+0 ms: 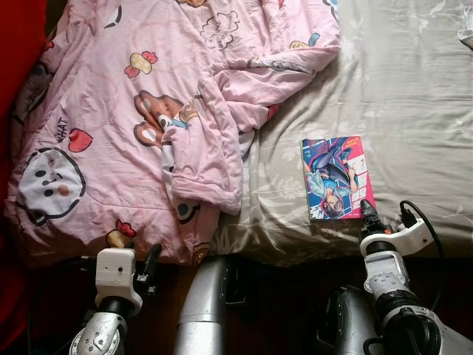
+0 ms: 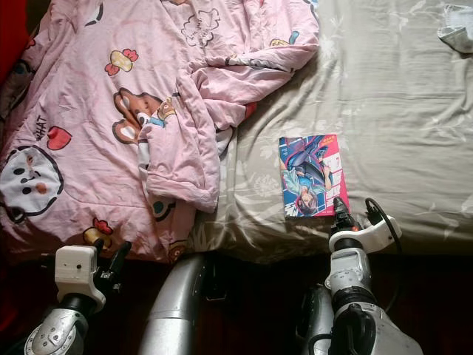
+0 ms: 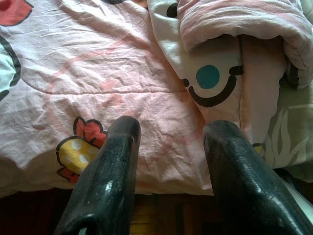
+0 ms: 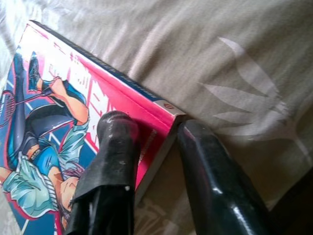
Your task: Clean up the room
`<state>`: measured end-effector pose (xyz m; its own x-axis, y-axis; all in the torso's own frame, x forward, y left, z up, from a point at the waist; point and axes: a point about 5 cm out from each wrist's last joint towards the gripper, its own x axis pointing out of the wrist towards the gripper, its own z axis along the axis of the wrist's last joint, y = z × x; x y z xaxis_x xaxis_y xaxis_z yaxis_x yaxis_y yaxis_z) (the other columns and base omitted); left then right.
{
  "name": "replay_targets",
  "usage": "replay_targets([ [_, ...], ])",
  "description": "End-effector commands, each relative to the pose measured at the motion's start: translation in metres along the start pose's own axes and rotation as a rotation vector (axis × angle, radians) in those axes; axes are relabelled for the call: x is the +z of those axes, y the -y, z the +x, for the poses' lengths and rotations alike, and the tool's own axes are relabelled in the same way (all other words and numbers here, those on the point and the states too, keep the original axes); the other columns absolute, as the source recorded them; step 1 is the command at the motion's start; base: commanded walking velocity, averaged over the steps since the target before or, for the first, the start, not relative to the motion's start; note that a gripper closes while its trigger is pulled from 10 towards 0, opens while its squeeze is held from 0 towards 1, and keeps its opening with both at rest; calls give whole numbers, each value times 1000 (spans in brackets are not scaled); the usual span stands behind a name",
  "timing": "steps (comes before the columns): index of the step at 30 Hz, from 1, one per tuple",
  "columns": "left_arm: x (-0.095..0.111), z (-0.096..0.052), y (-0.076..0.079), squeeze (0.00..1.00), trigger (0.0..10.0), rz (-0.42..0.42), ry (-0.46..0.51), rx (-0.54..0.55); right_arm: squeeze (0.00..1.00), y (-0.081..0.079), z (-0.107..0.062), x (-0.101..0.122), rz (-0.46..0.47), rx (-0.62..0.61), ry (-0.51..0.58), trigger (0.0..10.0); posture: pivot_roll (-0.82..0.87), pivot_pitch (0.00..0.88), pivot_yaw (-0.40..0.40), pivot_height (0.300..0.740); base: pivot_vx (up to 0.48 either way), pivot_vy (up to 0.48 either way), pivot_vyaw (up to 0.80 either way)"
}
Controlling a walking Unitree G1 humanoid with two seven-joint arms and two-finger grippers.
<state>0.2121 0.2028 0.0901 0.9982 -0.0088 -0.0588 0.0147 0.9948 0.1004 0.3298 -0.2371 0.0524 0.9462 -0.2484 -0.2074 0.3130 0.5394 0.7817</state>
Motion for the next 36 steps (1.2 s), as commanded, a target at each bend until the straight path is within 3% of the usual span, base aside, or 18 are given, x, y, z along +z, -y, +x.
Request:
replay_targets([
  [1, -10, -10, -3, 0, 10000, 16, -61, 12, 0, 18, -8, -10, 8, -76, -33, 0, 259, 566, 151, 628, 0, 0, 0],
  [2, -10, -11, -2, 0, 10000, 17, -62, 11, 0, 19, -9, -10, 3, -86, -36, 2431, 259, 566, 151, 628, 0, 0, 0],
  [3, -10, -11, -2, 0, 10000, 17, -62, 10, 0, 20, -9, -10, 0, -92, -38, 2431, 258, 567, 152, 628, 0, 0, 0],
  [4, -10, -11, -2, 0, 10000, 18, -63, 8, 0, 21, -10, -11, -9, -96, -42, 10000, 258, 567, 152, 628, 0, 0, 0],
  [7, -10, -10, 0, 0, 10000, 18, -62, 4, 0, 22, -10, -11, -49, -97, -45, 10000, 255, 566, 151, 628, 0, 0, 0],
  [8, -10, -9, 0, 0, 10000, 18, -62, 3, 1000, 21, -10, -11, -59, -95, -39, 10000, 252, 564, 150, 628, 0, 0, 0],
  [17, -11, 4, 1, 0, 10000, 5, -43, 3, 1000, 11, -12, -9, -226, 20, 33, 10000, 219, 532, 133, 628, 0, 0, 0],
  [23, -13, 15, 5, 0, 10000, -8, -32, -3, 1000, 12, -27, -16, -346, 90, 99, 10000, 182, 503, 116, 628, 0, 0, 0],
  [24, -13, 17, 5, 0, 10000, -18, -28, 1, 1000, 10, -29, -18, -372, 104, 103, 10000, 173, 493, 111, 628, 0, 0, 0],
  [25, -12, 22, 6, 0, 10000, -36, -21, 8, 1000, 4, -32, -22, -465, 147, 109, 10000, 166, 483, 107, 628, 0, 0, 0],
  [27, -12, 25, 6, 0, 10000, -43, -19, 12, 1000, 1, -33, -23, -518, 170, 109, 10000, 161, 478, 105, 628, 0, 0, 0],
  [28, -12, 28, 6, 0, 10000, -57, -16, 14, 804, -4, -35, -26, -571, 198, 110, 10000, 149, 467, 97, 628, 0, 0, 0],
  [29, -12, 32, 8, 0, 10000, -68, -12, 14, 0, -10, -37, -28, -633, 236, 116, 10000, 133, 452, 89, 628, 0, 0, 0],
  [32, -13, 38, 12, 0, 10000, -89, -2, 3, 0, -22, -45, -29, -745, 315, 146, 10000, 109, 429, 75, 628, 0, 0, 0],
  [36, -14, 43, 18, 0, 10000, -106, 2, -5, 0, -26, -48, -25, -768, 327, 167, 10000, 91, 402, 61, 628, 0, 0, 0],
])
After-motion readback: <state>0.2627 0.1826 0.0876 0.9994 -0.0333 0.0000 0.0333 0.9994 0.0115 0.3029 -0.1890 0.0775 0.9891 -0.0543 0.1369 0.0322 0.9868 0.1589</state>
